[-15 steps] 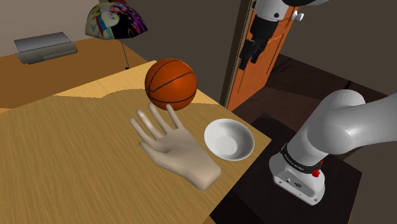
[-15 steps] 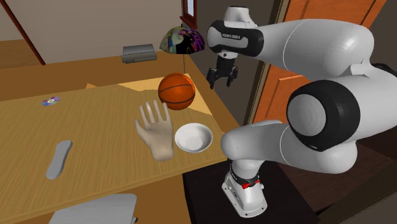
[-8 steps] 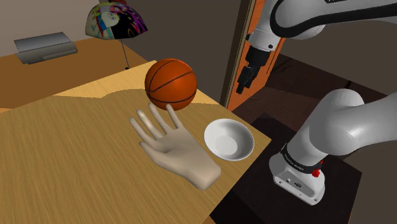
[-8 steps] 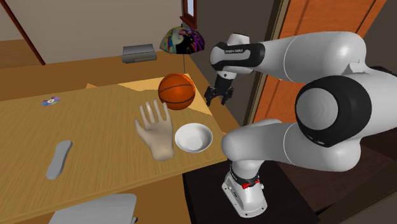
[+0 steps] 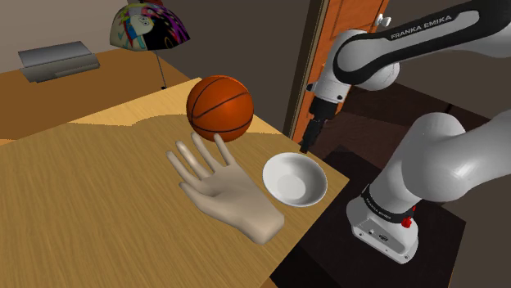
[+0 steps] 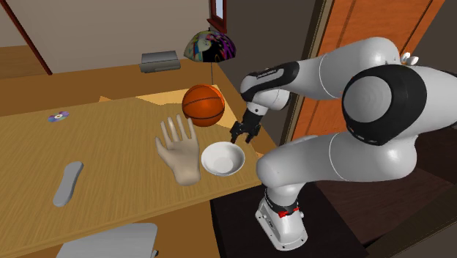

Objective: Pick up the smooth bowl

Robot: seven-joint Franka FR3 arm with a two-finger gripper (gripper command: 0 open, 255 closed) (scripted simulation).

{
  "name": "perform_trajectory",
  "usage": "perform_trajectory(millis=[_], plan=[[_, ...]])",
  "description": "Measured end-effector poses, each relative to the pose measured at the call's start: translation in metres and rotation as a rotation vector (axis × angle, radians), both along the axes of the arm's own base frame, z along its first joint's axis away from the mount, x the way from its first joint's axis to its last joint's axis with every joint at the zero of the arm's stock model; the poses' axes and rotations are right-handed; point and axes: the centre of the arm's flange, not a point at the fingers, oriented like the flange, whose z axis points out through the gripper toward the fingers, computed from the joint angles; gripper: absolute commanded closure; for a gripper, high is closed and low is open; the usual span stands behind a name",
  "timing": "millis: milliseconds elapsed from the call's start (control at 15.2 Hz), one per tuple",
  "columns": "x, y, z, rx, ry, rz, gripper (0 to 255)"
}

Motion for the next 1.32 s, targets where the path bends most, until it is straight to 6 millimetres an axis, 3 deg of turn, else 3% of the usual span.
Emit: perform_trajectory(millis=[198, 660, 726, 1320], plan=[[-0.006, 0.006, -0.025, 0.049, 0.019, 0.023, 0], [-0.006, 0.007, -0.063, 0.058, 0.021, 0.027, 0], [-0.007, 0.007, -0.065, 0.057, 0.021, 0.027, 255], [-0.006, 0.007, -0.066, 0.057, 0.020, 0.026, 255]])
